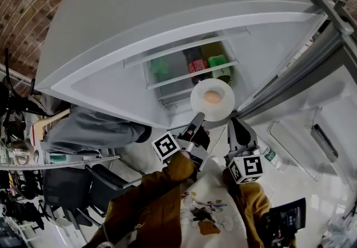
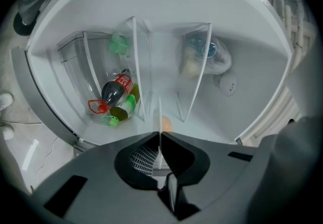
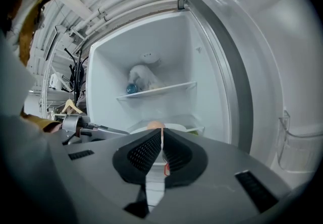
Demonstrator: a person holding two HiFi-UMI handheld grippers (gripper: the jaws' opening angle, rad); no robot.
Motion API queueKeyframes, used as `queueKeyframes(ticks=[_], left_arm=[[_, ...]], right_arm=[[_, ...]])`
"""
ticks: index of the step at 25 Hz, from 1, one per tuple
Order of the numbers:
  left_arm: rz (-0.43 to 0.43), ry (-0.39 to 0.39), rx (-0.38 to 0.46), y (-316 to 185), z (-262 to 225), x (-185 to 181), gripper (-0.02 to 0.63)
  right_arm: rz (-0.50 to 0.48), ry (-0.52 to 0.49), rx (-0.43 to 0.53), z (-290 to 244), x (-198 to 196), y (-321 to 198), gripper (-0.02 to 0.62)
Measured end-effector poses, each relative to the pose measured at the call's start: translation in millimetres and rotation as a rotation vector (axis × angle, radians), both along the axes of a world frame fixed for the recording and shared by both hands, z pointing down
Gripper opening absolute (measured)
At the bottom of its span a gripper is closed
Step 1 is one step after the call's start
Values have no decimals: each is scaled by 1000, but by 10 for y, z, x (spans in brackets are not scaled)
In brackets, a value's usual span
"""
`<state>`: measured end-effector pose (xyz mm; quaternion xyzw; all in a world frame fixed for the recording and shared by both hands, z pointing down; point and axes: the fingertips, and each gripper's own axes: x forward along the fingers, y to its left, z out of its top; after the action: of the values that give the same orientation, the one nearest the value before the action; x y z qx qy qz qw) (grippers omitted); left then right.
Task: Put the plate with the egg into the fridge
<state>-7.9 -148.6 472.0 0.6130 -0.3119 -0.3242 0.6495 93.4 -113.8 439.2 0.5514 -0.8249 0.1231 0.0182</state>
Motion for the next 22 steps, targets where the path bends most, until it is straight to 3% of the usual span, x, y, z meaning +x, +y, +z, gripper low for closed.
queueKeyframes(ticks=[22], left_arm=[[-50,-13,9,-573,74,-225,17]], right_arm=[[9,-1,-12,80,-99,-352,8]])
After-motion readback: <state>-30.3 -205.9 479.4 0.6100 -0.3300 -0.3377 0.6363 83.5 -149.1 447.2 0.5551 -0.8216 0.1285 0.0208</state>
